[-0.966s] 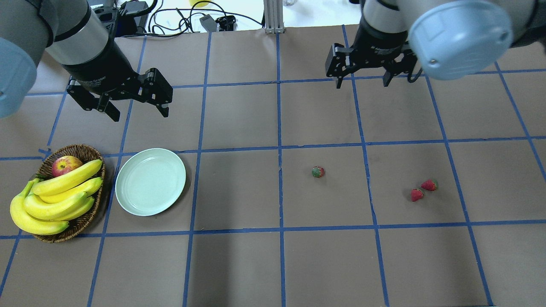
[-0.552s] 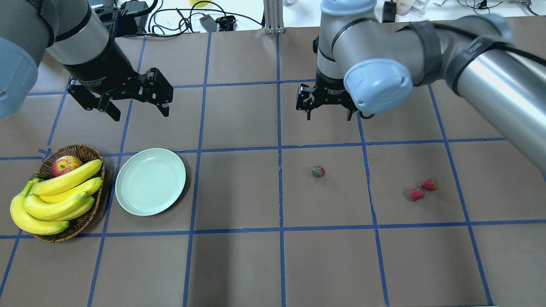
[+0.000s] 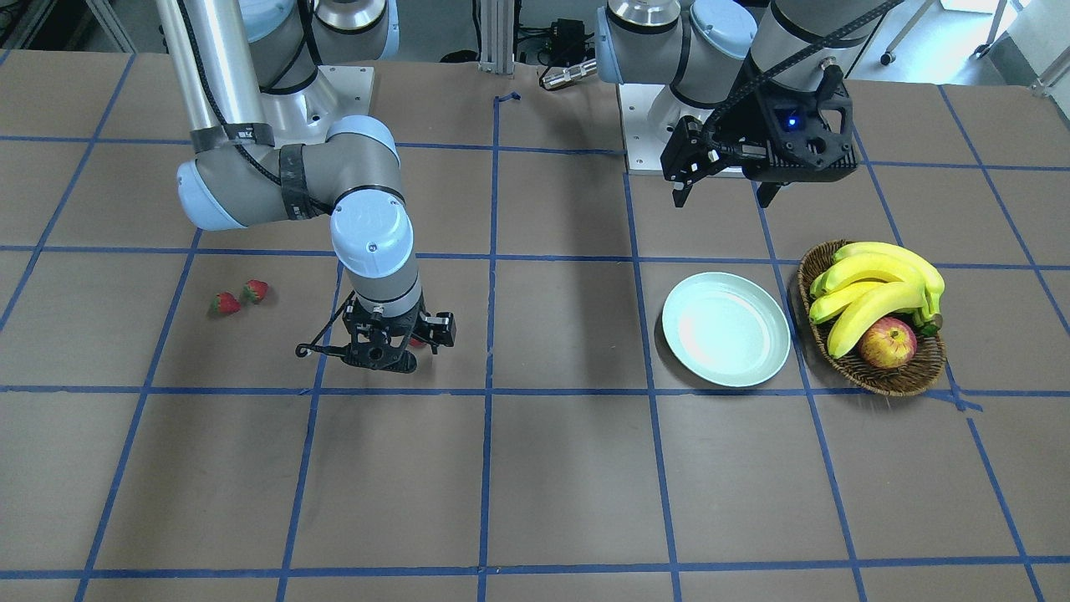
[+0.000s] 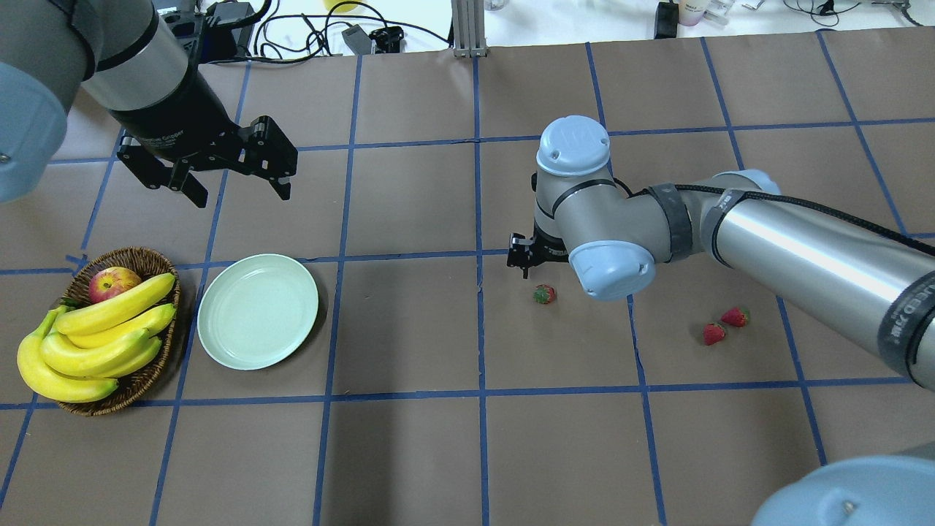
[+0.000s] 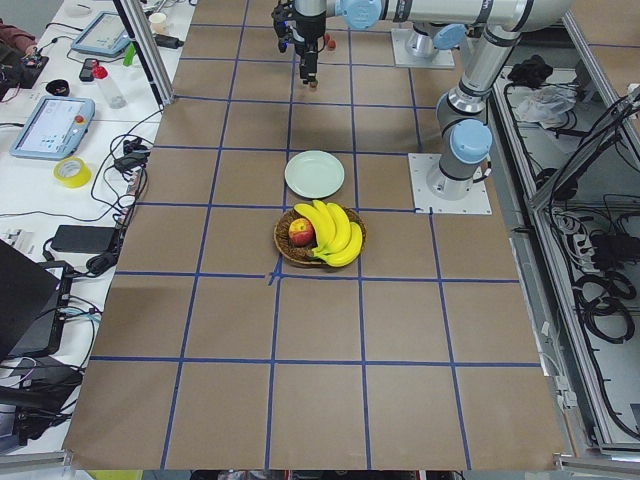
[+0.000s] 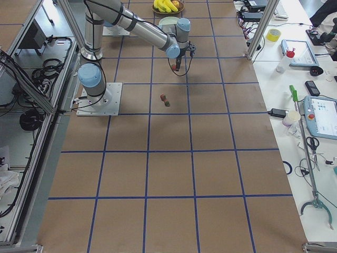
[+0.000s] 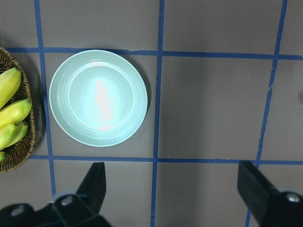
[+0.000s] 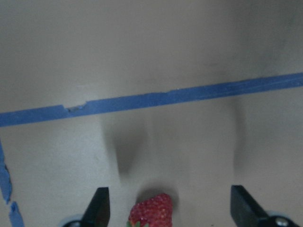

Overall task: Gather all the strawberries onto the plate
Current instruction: 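Reach the right gripper down and grasp the lone strawberry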

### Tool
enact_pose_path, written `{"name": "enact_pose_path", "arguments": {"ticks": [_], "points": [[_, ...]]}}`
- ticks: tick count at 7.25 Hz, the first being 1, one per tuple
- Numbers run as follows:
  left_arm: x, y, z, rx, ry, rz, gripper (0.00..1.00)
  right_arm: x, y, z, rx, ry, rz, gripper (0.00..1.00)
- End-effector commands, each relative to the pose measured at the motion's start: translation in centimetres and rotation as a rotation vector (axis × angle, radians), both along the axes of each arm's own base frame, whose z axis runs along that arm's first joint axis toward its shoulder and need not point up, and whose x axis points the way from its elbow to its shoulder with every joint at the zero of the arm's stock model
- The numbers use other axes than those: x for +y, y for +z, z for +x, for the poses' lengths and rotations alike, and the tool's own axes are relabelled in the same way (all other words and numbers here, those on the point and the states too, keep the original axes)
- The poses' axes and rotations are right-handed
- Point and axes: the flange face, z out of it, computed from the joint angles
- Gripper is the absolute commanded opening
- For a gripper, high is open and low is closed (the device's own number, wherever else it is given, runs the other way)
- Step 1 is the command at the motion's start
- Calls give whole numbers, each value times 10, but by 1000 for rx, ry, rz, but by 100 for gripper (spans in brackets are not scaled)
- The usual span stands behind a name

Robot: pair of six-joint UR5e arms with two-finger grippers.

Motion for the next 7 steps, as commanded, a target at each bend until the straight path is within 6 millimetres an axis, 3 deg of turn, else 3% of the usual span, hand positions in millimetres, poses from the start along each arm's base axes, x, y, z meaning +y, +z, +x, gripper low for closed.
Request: {"name": "enact_pose_path", "arguments": {"ticks": [1, 2, 4, 6, 7], "points": [[-1, 0, 0, -1, 0, -1, 100, 8, -12, -1, -2, -3, 17, 50], [-1, -1, 0, 0, 0, 2, 100, 8, -11, 1, -22, -4, 20, 33], [0, -1, 0, -1, 0, 2, 100, 11, -10, 6, -76, -5, 34, 19], [-1, 0, 1, -1, 2, 1, 100, 6, -3, 7, -81, -7, 26, 15], [-1, 0, 1, -1, 2, 1, 100, 5, 4, 18, -151, -16, 17, 11]]}}
